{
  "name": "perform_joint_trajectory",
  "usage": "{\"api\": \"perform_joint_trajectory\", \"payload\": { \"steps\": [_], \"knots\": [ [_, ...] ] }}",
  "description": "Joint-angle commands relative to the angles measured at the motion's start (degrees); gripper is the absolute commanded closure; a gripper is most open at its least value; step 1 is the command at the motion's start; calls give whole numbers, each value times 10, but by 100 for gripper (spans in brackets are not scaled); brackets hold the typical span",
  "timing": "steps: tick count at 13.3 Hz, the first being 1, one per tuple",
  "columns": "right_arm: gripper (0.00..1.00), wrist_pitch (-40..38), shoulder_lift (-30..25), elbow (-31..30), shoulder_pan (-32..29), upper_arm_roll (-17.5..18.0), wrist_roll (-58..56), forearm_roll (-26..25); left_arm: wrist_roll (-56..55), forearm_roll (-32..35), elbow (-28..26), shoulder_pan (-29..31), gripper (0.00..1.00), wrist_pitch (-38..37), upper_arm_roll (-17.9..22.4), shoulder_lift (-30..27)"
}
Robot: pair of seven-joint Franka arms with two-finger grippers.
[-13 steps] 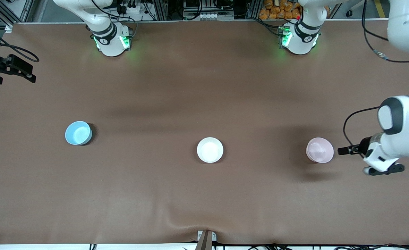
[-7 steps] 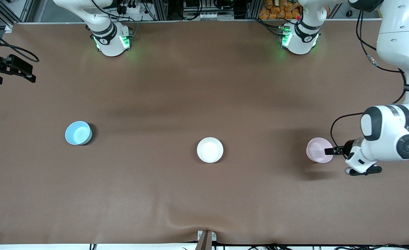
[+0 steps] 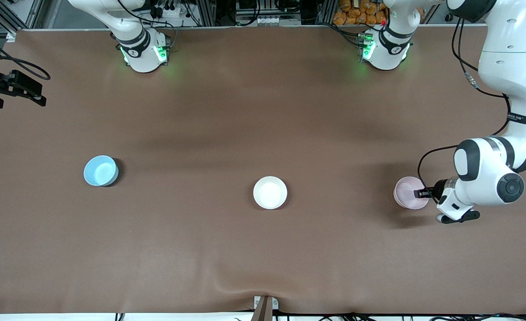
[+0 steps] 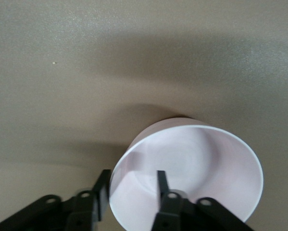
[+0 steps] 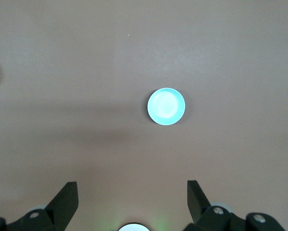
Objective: Stack pink and blue bowls on white bowl
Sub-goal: 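Close the left gripper on the pink bowl rim and lift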
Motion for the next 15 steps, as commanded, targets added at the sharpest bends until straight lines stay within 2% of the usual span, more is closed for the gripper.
{"api": "perform_joint_trajectory", "payload": {
  "steps": [1, 5, 7, 9, 12, 13, 15],
  "knots": [
    [0, -1, 4, 5, -10, 6, -1, 6, -5, -10, 1, 1, 100, 7, -1, 2],
    [0, -3, 4, 4, -9, 6, -2, 6, -1, -10, 2, 1, 100, 5, -2, -5],
    [0, -4, 4, 3, -13, 6, -2, 6, 2, -12, 2, -5, 100, -4, -11, -31],
    [0, -4, 5, 3, -14, 6, -2, 6, 0, -17, 9, -1, 100, -9, -59, -43],
    [0, -3, 5, 2, -14, 6, -2, 6, -7, -16, 50, -21, 100, -13, -120, -41],
    [0, -3, 5, 2, -14, 6, -2, 6, -27, -15, 62, -36, 100, -13, -131, -36],
    [0, -3, 5, 3, -13, 6, -1, 6, -108, -15, 99, -104, 100, -13, -131, -17]
  ]
}}
